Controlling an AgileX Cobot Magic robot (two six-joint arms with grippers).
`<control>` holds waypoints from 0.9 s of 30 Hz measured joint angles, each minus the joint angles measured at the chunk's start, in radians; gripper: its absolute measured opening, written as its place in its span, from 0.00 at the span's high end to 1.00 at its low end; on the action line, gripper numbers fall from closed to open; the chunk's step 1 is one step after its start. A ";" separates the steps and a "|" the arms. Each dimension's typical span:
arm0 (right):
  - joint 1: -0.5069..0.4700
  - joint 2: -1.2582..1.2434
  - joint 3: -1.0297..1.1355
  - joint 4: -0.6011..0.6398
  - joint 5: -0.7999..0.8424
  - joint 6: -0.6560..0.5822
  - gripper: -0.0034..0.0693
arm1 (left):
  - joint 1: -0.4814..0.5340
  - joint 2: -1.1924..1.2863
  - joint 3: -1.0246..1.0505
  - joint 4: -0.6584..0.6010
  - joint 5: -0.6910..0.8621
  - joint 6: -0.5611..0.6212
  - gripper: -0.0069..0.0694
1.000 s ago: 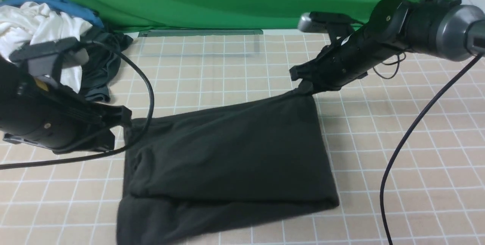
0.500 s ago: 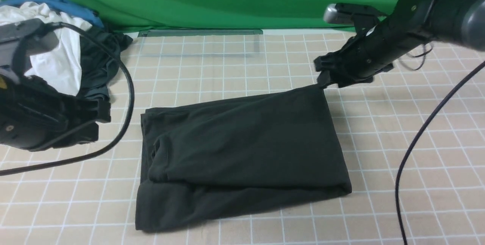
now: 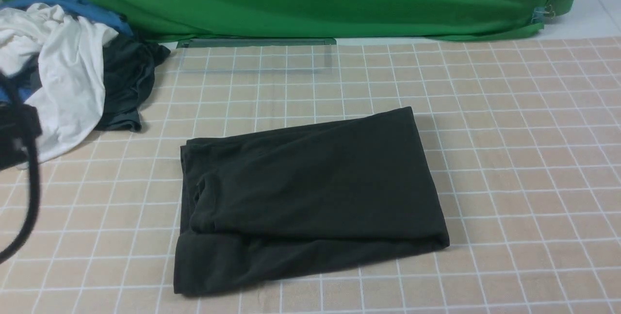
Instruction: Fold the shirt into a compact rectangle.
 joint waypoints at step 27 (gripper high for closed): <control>0.000 -0.891 0.843 -0.003 -0.691 -0.075 0.86 | 0.000 -0.150 0.217 0.020 -0.143 0.006 0.88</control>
